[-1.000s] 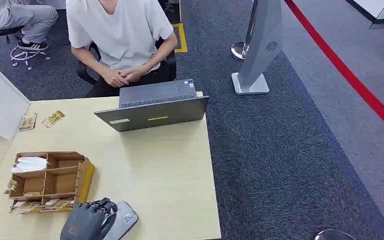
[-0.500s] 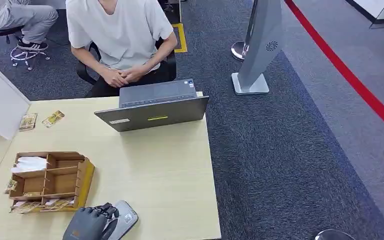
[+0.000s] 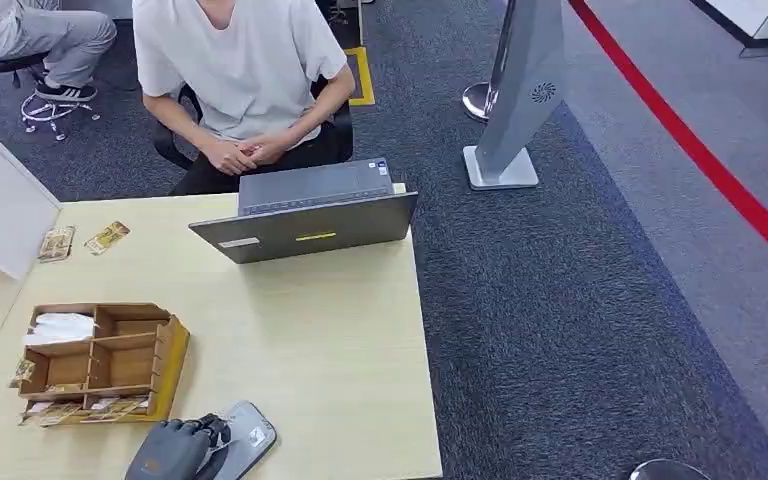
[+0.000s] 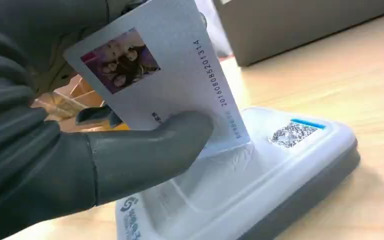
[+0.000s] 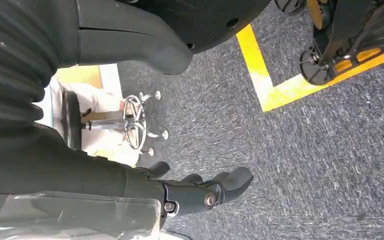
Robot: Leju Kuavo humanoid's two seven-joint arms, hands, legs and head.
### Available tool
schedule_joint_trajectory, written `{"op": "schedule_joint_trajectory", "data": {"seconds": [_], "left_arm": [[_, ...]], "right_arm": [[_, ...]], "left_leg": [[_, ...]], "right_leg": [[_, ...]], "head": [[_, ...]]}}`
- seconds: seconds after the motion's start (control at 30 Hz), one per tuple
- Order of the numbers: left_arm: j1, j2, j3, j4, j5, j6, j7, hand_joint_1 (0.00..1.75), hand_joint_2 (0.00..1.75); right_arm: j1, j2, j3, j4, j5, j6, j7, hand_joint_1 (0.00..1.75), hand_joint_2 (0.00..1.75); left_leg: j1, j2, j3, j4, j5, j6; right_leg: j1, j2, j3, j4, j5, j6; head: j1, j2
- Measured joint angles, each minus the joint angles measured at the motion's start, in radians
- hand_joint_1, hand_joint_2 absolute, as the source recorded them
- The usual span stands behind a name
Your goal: Pass the card to the sensor for recognition and then transmit it.
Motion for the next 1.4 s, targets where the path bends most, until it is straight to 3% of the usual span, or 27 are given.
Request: {"op": "schedule_joint_trajectory", "data": {"seconds": [0.33, 0.4, 0.47, 0.6, 0.87, 0.93, 1.0, 1.13, 1.27, 1.4], "left_arm": [[-0.038, 0.047, -0.017, 0.021, 0.065, -0.041, -0.016, 1.75, 1.75], [-0.044, 0.049, -0.017, 0.026, 0.071, -0.031, -0.016, 1.75, 1.75], [-0.047, 0.043, -0.015, 0.031, 0.040, 0.028, -0.014, 1.75, 1.75], [-0.052, -0.016, 0.024, 0.035, -0.024, 0.035, -0.014, 1.75, 1.75], [-0.050, -0.054, 0.060, 0.041, -0.040, 0.040, -0.018, 1.75, 1.75], [-0.049, -0.068, 0.072, 0.041, -0.075, 0.084, -0.036, 1.75, 1.75], [-0.050, -0.120, 0.115, 0.034, -0.139, 0.157, -0.064, 1.75, 1.75], [-0.081, -0.206, 0.204, -0.009, -0.231, 0.232, -0.110, 1.75, 1.75], [-0.181, -0.261, 0.289, -0.017, -0.267, 0.307, -0.145, 1.75, 1.75], [-0.300, -0.285, 0.360, 0.013, -0.262, 0.331, -0.169, 1.75, 1.75]], "right_arm": [[0.000, 0.000, -0.001, 0.000, 0.003, 0.000, 0.007, 0.00, 1.75], [0.000, 0.000, 0.000, 0.000, 0.005, 0.000, 0.010, 0.00, 1.75], [0.000, 0.000, 0.000, 0.000, 0.004, 0.000, 0.010, 0.00, 1.75], [0.000, 0.000, 0.000, 0.000, 0.003, 0.000, 0.010, 0.00, 1.75], [0.000, 0.000, 0.000, 0.000, 0.003, 0.000, 0.010, 0.00, 1.75], [0.000, 0.000, 0.000, 0.000, 0.008, 0.001, 0.010, 0.00, 1.75], [0.000, 0.000, 0.000, 0.000, 0.024, 0.002, 0.010, 0.00, 1.75], [0.000, 0.000, 0.017, 0.000, 0.066, 0.008, 0.010, 0.00, 1.75], [-0.001, 0.000, 0.049, 0.000, 0.119, 0.025, 0.010, 0.00, 1.75], [-0.002, 0.000, 0.081, 0.000, 0.145, 0.038, 0.010, 0.00, 1.75]], "left_leg": [[0.000, -0.001, 0.002, 0.000, 0.001, 0.000], [0.000, -0.001, 0.002, 0.000, 0.001, 0.000], [0.000, -0.001, 0.003, 0.000, 0.001, 0.000], [0.000, -0.001, 0.002, 0.000, 0.002, 0.001], [0.000, -0.001, 0.002, 0.000, 0.002, 0.001], [0.000, -0.001, 0.001, 0.000, 0.002, 0.001], [-0.001, -0.002, 0.001, 0.000, 0.002, 0.001], [-0.001, -0.002, 0.000, 0.001, 0.002, 0.001], [-0.001, -0.003, 0.000, 0.001, 0.003, 0.002], [0.000, -0.003, 0.001, 0.001, 0.005, 0.000]], "right_leg": [[0.000, -0.001, 0.002, 0.000, 0.000, 0.000], [0.000, -0.001, 0.003, 0.000, 0.000, 0.000], [0.000, -0.001, 0.003, 0.000, 0.000, 0.000], [0.000, -0.002, 0.003, 0.000, 0.000, 0.000], [0.000, -0.001, 0.002, 0.000, 0.000, 0.000], [0.000, -0.001, 0.001, 0.000, 0.000, 0.000], [0.000, -0.002, 0.001, 0.000, 0.000, 0.000], [0.000, -0.002, 0.001, 0.000, 0.001, 0.000], [0.000, -0.003, 0.001, 0.000, 0.001, 0.000], [0.000, -0.002, 0.001, 0.000, 0.003, -0.001]], "head": [[0.000, 0.000], [0.000, 0.000], [0.000, 0.000], [0.000, 0.000], [-0.001, 0.000], [-0.001, 0.000], [-0.001, 0.000], [0.002, 0.000], [0.001, 0.000], [0.000, 0.000]]}}
